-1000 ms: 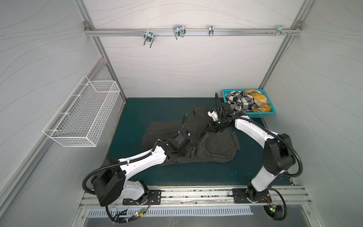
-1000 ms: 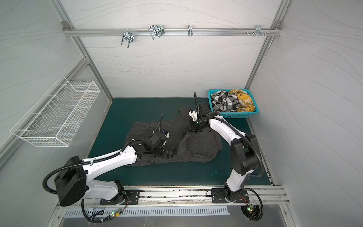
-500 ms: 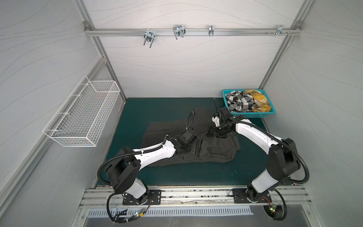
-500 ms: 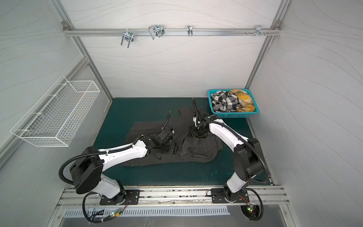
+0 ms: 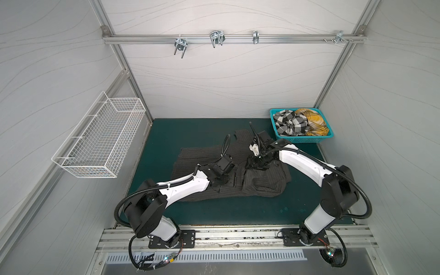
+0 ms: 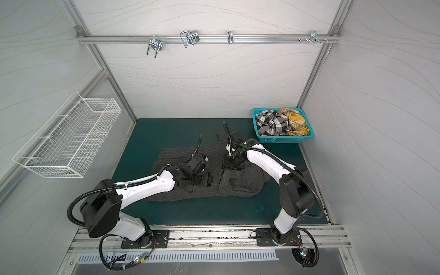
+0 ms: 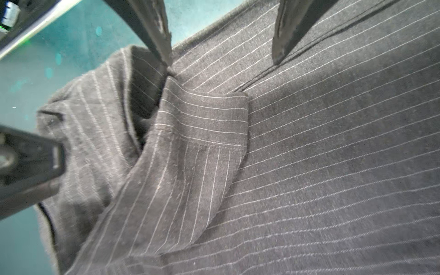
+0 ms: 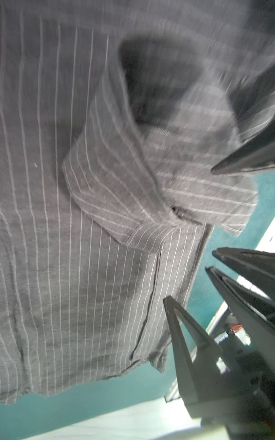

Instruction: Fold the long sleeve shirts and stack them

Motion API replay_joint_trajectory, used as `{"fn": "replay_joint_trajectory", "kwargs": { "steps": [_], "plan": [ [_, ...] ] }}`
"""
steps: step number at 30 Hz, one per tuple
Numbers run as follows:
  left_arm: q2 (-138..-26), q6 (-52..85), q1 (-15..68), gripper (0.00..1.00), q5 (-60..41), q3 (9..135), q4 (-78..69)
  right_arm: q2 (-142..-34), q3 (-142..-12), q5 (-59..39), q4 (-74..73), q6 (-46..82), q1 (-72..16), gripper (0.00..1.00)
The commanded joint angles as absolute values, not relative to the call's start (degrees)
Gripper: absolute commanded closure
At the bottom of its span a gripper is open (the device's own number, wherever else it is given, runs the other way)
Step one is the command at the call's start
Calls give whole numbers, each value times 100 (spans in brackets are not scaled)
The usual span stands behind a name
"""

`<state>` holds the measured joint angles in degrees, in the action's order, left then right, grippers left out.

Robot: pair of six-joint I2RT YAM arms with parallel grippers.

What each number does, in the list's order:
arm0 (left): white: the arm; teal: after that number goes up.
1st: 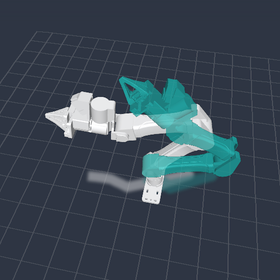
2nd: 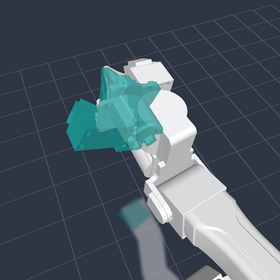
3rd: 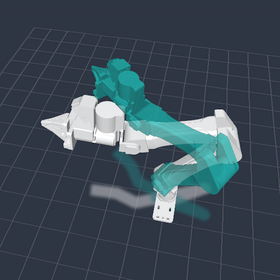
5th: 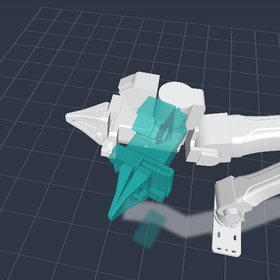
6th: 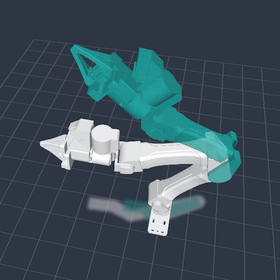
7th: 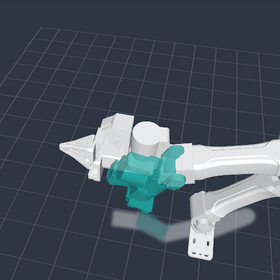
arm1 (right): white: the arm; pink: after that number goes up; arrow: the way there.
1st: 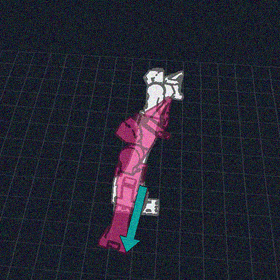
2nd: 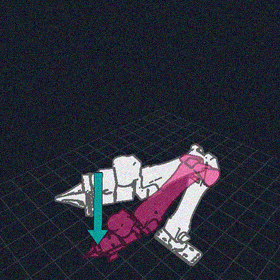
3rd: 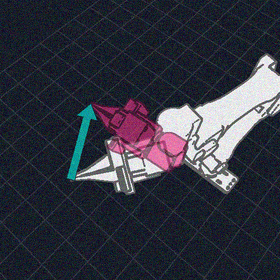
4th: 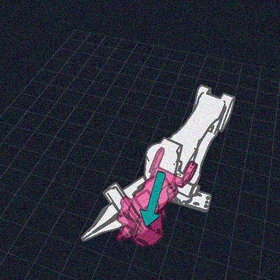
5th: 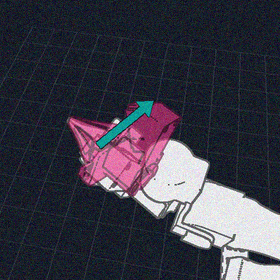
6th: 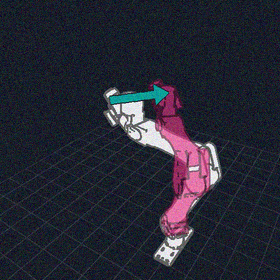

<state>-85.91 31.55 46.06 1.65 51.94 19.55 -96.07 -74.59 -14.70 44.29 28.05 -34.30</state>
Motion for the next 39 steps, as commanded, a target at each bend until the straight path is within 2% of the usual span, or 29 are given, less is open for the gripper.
{"fn": "replay_joint_trajectory", "kwargs": {
  "steps": [1, 3, 7, 11, 18, 23, 26, 30, 33, 35, 39],
  "plan": [
    [-8793, 3039, 4657, 25, 46, 5396, 1698, -10074, -7703, -1777, 4362, 2928, -3338, 55],
    [-8990, 2965, 4723, 22, 1, 5555, 1732, -10157, -7719, -1762, 4374, 2955, -3195, 57],
    [-9482, 2883, 4895, 21, 166, 5954, 1944, -10104, -7438, -2013, 4254, 3116, -2780, 64],
    [-9915, 2911, 4955, 21, 280, 6238, 1984, -10023, -7093, -2691, 3809, 3099, -2596, 55],
    [-10352, 2794, 5142, 26, 574, 6658, 2250, -10099, -7093, -2786, 3788, 3081, -2543, 56],
    [-10662, 2934, 5142, 51, 876, 6879, 2599, -9939, -6983, -2786, 3783, 3115, -2472, 57],
    [-10714, 3001, 5154, 59, 1013, 6883, 2706, -9755, -6863, -2777, 3784, 3138, -2405, 57],
    [-10716, 3015, 5150, 62, 1074, 6812, 2706, -9536, -6777, -2778, 3805, 3166, -2334, 56],
    [-10718, 3045, 5146, 71, 1089, 6832, 2749, -9420, -6783, -2769, 3849, 3174, -2312, 56],
    [-10660, 3064, 5157, 74, 1088, 6829, 2733, -9344, -6792, -2742, 3885, 3174, -2299, 58],
    [-10612, 3015, 5149, 95, 1039, 6873, 2716, -9202, -6781, -2711, 3959, 3184, -2272, 60]
  ]
}}
